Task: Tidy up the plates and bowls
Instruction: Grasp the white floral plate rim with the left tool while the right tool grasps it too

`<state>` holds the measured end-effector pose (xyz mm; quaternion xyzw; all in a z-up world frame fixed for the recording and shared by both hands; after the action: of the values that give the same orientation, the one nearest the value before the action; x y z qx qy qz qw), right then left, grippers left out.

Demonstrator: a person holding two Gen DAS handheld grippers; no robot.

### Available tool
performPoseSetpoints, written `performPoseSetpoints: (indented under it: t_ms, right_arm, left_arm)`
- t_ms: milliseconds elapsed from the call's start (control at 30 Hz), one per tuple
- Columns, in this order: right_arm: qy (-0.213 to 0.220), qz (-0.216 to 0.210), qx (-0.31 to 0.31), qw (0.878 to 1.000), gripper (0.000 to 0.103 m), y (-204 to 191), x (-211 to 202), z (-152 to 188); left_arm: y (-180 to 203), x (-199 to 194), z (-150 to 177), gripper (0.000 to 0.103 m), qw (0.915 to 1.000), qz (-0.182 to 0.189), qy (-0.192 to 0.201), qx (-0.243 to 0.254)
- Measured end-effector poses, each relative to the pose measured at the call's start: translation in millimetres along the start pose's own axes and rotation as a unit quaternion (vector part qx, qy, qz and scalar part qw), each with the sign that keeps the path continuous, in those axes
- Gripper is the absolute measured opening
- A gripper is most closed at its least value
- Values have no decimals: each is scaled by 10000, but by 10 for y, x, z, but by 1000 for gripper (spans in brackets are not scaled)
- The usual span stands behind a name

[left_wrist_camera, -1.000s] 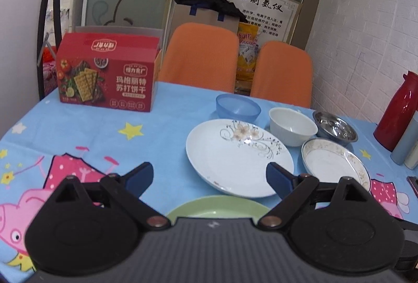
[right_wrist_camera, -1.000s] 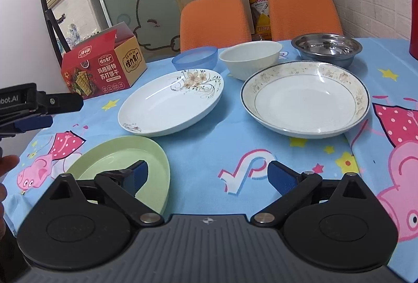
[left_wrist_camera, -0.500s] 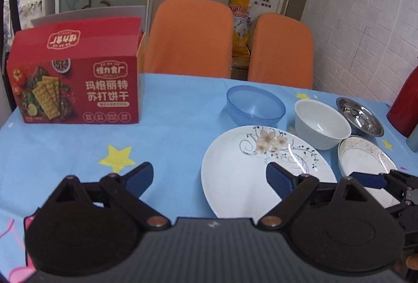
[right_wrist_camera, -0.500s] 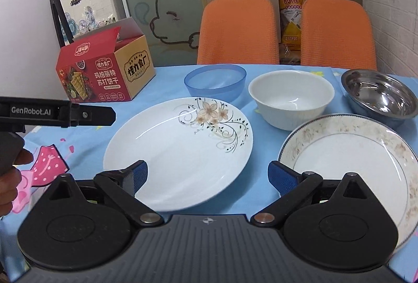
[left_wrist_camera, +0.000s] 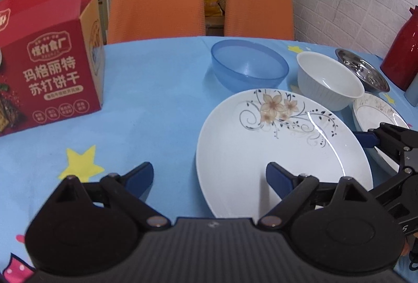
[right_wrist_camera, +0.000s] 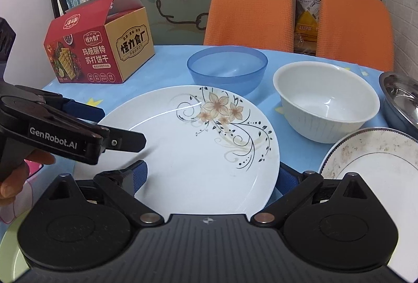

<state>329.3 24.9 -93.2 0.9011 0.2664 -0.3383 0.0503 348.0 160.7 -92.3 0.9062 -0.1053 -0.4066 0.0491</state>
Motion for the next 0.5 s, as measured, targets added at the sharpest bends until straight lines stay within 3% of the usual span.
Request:
performPoseSetpoints:
  t_ms: [167, 333, 433, 500]
  right_arm:
    - [-24, 161, -342, 9993, 103, -69, 38, 64]
    - [-121, 162, -249, 9995, 103, -53, 37, 58]
    - [-56, 184, -235, 9995, 103, -52, 10, 69]
    - [69, 241, -244, 9994, 103, -41, 0, 63]
  left_arm:
    - [15, 45, 1, 89, 9999, -30, -87, 96]
    - [42, 41, 2, 86, 9999, -14, -91, 132]
    - [88, 30, 26, 80, 9996, -48, -103, 248]
    - [111, 10, 27, 70, 9997, -44, -118, 205]
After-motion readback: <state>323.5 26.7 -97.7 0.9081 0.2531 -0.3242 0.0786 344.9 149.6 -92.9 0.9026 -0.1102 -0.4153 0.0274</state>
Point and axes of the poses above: each gripper's, at about its wrist camera, not at the fingertips, and x roughly the way its jaws point, y to its right, z to its underside, the point moved 10 cm from there along x, roughly the way its jaws point, and after that the axes turned 3 degrees about -x, right-handed, at the moved point
